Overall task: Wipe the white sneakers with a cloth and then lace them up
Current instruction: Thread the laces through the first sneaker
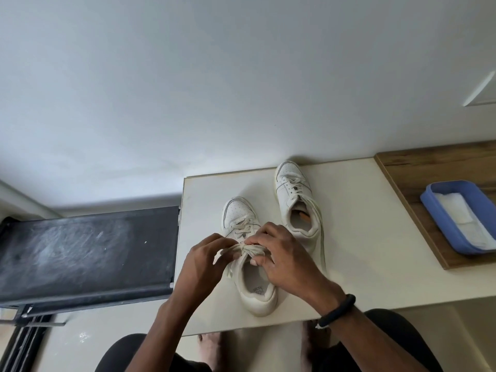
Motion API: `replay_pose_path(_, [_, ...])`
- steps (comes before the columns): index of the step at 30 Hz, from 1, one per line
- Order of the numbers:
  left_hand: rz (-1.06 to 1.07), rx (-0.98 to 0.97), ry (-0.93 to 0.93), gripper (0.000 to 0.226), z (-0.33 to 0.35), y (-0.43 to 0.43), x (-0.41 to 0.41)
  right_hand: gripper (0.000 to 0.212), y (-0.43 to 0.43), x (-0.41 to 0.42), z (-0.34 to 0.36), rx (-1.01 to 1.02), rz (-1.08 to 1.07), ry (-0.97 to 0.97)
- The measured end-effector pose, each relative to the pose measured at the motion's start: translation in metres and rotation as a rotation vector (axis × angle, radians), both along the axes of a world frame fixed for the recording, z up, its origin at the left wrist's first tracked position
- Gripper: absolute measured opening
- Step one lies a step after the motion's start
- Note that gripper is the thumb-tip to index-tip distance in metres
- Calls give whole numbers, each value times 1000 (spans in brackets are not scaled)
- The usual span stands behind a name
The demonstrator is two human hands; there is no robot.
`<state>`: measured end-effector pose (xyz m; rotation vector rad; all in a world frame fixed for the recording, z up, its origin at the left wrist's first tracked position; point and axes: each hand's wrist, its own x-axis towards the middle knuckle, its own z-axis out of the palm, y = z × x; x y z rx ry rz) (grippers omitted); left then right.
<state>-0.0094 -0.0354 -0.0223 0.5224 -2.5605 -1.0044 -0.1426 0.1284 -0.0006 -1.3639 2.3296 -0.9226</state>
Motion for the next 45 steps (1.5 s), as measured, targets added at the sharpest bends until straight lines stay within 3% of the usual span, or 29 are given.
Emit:
replay_pose_path(5, [25, -5, 2, 6, -2, 0, 0, 35, -1, 6, 7, 37, 17, 184])
replay_pose_path(14, [73, 0, 27, 7, -8, -4, 0, 18, -1, -3, 2, -74, -98, 71])
replay_pose_path(23, [86, -15, 29, 7, -5, 4, -2, 16, -2, -1, 4, -62, -104, 104])
replay_pose_path(30, [61, -2, 26, 19, -3, 9, -3, 15, -2, -1, 2, -60, -99, 113])
replay_pose_path(45, [74, 33, 62, 16, -2, -3, -2, 14, -2, -2, -3, -72, -120, 98])
